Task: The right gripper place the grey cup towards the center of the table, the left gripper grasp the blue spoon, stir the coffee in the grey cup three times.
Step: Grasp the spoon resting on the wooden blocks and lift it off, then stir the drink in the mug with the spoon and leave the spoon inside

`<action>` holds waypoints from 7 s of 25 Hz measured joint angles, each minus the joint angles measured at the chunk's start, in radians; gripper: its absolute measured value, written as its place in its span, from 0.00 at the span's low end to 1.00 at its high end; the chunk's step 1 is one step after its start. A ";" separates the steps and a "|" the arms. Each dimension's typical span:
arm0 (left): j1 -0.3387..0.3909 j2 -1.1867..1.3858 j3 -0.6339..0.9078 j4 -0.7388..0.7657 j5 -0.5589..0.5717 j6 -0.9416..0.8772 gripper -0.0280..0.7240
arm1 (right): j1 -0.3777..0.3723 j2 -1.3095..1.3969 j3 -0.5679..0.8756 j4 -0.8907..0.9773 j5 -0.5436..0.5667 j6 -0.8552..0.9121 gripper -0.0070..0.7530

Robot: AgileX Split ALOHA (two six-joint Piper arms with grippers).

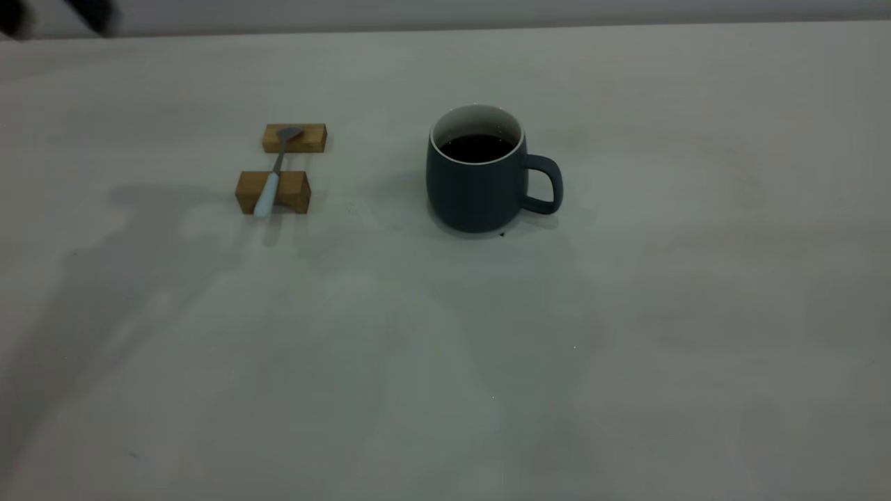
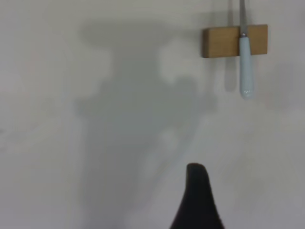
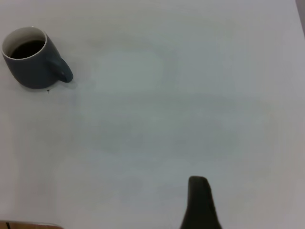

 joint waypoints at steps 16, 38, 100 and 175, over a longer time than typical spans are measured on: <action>-0.058 0.426 -0.138 -0.026 -0.125 -0.079 0.90 | 0.000 0.000 0.000 0.000 0.000 0.000 0.79; -0.075 0.551 -0.166 -0.140 -0.277 -0.055 0.26 | 0.000 0.000 0.000 0.000 0.000 0.000 0.79; -0.107 0.642 -0.307 -1.720 0.173 -0.449 0.26 | 0.000 0.000 0.000 0.000 0.000 0.000 0.79; -0.105 0.698 -0.354 -1.710 0.356 -0.703 0.26 | 0.000 0.000 0.000 0.000 0.000 0.000 0.79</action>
